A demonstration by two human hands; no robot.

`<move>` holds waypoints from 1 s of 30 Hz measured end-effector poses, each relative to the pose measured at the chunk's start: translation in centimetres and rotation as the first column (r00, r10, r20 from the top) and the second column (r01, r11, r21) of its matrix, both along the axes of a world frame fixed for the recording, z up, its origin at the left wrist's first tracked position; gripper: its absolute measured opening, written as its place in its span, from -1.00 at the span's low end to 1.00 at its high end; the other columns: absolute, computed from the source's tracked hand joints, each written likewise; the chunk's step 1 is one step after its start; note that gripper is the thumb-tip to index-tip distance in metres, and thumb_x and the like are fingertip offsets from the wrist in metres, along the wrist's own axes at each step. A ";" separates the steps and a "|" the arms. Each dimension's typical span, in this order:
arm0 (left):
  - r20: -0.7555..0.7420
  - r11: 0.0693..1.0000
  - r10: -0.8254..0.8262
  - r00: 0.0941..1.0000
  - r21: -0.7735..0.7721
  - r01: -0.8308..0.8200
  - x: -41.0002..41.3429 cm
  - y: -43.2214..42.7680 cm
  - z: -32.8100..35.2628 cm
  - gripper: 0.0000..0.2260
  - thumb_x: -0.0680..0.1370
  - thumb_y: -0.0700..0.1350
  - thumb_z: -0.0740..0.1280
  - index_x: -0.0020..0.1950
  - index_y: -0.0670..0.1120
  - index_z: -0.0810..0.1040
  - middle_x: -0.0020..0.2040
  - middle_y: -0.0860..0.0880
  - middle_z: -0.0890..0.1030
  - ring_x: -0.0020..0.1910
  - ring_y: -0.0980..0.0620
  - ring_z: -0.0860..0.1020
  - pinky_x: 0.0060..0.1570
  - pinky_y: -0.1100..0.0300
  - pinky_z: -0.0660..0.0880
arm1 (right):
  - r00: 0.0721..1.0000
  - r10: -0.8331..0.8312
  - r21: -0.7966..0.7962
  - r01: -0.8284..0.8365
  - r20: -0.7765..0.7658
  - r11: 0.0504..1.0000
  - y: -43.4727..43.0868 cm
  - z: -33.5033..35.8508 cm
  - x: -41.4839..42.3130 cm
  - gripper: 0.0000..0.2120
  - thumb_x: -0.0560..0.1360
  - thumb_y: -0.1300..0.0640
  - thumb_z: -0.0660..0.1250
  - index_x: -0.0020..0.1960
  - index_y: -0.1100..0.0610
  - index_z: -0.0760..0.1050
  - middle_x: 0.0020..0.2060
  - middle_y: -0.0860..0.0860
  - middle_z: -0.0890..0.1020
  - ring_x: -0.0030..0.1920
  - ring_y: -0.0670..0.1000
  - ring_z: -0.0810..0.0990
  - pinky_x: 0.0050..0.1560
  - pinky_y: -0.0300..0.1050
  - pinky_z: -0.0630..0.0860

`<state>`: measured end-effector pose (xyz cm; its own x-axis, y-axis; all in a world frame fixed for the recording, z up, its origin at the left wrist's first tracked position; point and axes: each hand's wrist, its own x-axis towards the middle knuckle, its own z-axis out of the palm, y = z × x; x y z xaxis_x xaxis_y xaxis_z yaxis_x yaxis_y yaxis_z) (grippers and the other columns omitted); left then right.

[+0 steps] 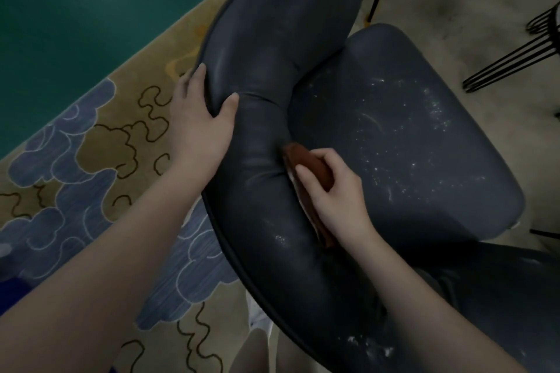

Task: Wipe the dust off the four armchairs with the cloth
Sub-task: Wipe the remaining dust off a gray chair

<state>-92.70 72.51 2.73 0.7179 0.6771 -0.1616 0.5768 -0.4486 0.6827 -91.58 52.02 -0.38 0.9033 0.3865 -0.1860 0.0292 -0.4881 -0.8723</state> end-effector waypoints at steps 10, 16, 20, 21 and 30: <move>0.167 0.985 0.027 0.986 -0.171 0.002 -6.2 -2.4 -1.2 -0.47 0.64 0.07 0.23 0.58 0.07 0.16 0.53 0.04 0.25 0.47 0.16 0.21 0.44 0.22 0.15 | 0.939 0.175 -0.017 -0.179 0.297 0.984 -0.9 2.5 -3.7 -0.75 0.52 0.06 0.37 0.12 0.19 0.59 0.01 0.00 0.59 0.05 -0.14 0.55 0.13 -0.38 0.42; 0.222 0.981 0.066 0.973 -0.192 -0.023 -6.2 -2.3 -1.8 -0.49 0.64 0.06 0.26 0.56 0.07 0.21 0.49 0.02 0.29 0.46 0.13 0.25 0.48 0.12 0.20 | 0.938 0.169 -0.071 -0.155 0.303 0.985 2.1 1.8 -2.6 -0.78 0.53 0.06 0.36 0.12 0.15 0.59 0.00 -0.03 0.57 -0.01 -0.12 0.55 0.04 -0.20 0.49; 0.213 0.979 0.084 0.973 -0.201 -0.040 -6.1 -2.4 -1.7 -0.51 0.64 0.04 0.26 0.56 0.07 0.22 0.50 0.02 0.29 0.48 0.11 0.23 0.49 0.11 0.18 | 0.856 0.390 -0.029 -0.405 0.340 0.914 -1.4 3.1 -5.3 -0.79 0.54 0.10 0.37 0.09 0.21 0.59 0.02 0.01 0.57 0.05 -0.03 0.59 0.07 -0.12 0.53; 0.215 0.979 0.082 0.973 -0.200 -0.038 -6.1 -2.5 -1.7 -0.50 0.64 0.05 0.25 0.56 0.07 0.21 0.50 0.02 0.29 0.48 0.11 0.23 0.49 0.10 0.18 | 0.846 0.411 -0.024 -0.429 0.339 0.903 -2.4 3.2 -5.7 -0.79 0.53 0.11 0.38 0.08 0.22 0.60 0.02 0.01 0.57 0.06 -0.03 0.59 0.09 -0.14 0.52; 0.226 0.983 0.081 0.971 -0.182 -0.040 -6.2 -2.7 -1.9 -0.51 0.65 0.06 0.24 0.56 0.08 0.21 0.51 0.03 0.28 0.48 0.11 0.22 0.50 0.10 0.16 | 0.930 0.123 -0.080 -0.102 0.347 0.992 0.9 2.6 -5.5 -0.80 0.52 0.05 0.35 0.06 0.14 0.60 -0.02 -0.03 0.57 -0.02 -0.09 0.57 0.01 -0.13 0.52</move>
<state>-98.88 69.80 0.88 0.7080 0.6968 -0.1152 0.4161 -0.2797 0.8652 -97.05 52.97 2.24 0.8664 0.4874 0.1085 0.3855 -0.5146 -0.7659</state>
